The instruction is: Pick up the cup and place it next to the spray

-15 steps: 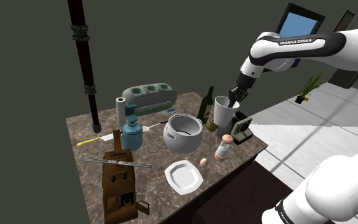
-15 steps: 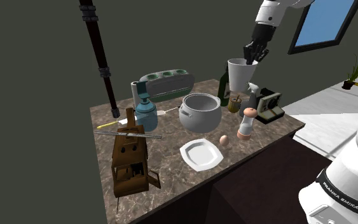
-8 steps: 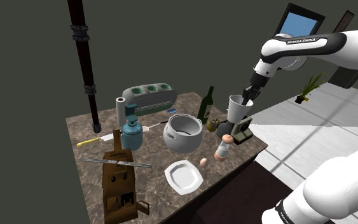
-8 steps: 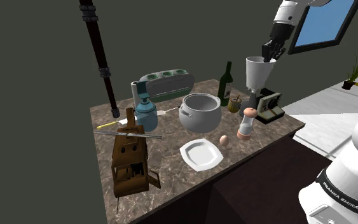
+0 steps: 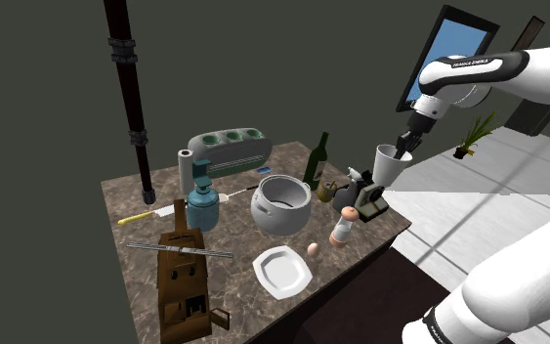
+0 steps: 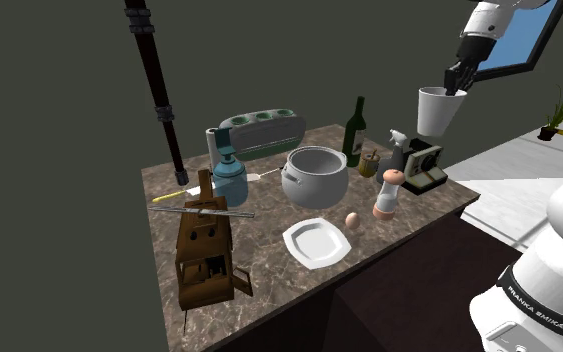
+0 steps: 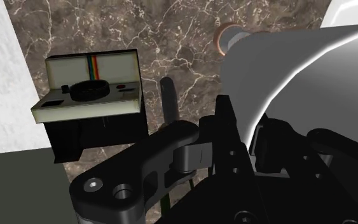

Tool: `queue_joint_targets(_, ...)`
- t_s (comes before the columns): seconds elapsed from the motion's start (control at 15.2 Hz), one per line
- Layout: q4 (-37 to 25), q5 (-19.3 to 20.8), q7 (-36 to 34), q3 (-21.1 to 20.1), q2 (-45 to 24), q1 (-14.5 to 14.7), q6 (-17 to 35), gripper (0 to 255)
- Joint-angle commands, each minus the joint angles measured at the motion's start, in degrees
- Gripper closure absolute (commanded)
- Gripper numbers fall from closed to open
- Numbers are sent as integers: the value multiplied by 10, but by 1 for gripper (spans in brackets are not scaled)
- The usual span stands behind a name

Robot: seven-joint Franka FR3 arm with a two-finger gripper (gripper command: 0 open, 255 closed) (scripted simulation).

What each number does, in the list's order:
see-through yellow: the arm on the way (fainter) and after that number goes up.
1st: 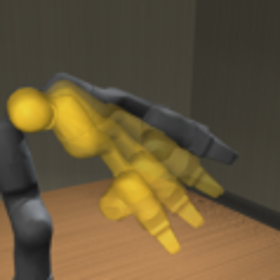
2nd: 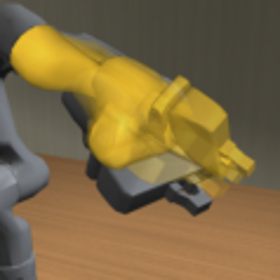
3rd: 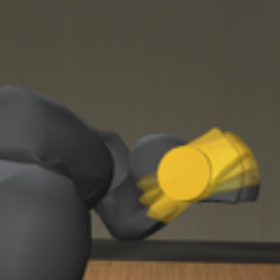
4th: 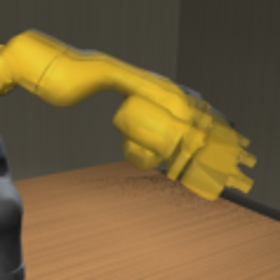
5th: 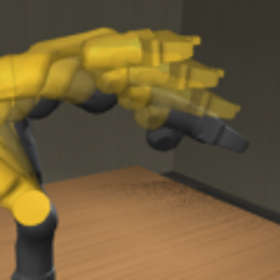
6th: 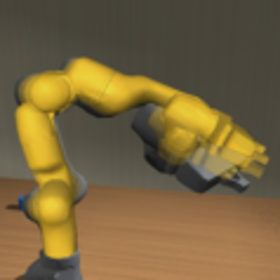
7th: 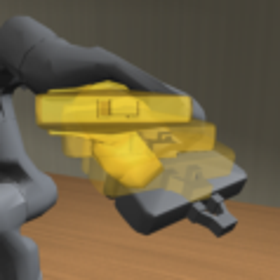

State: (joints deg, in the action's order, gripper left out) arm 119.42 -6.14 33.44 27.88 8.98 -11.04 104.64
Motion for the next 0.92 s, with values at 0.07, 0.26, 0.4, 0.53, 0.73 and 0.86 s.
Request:
queue_joint_targets(0.07,-18,-3,34,19,-21,-11,-4,255)
queue_joint_targets(0.26,-1,-7,39,20,-27,-11,18,255)
queue_joint_targets(0.4,10,-10,43,21,-32,-12,33,255)
queue_joint_targets(0.53,21,-13,47,22,-37,-12,48,255)
queue_joint_targets(0.73,36,-18,54,23,-46,-12,70,255)
queue_joint_targets(0.86,45,-23,59,24,-52,-12,84,255)
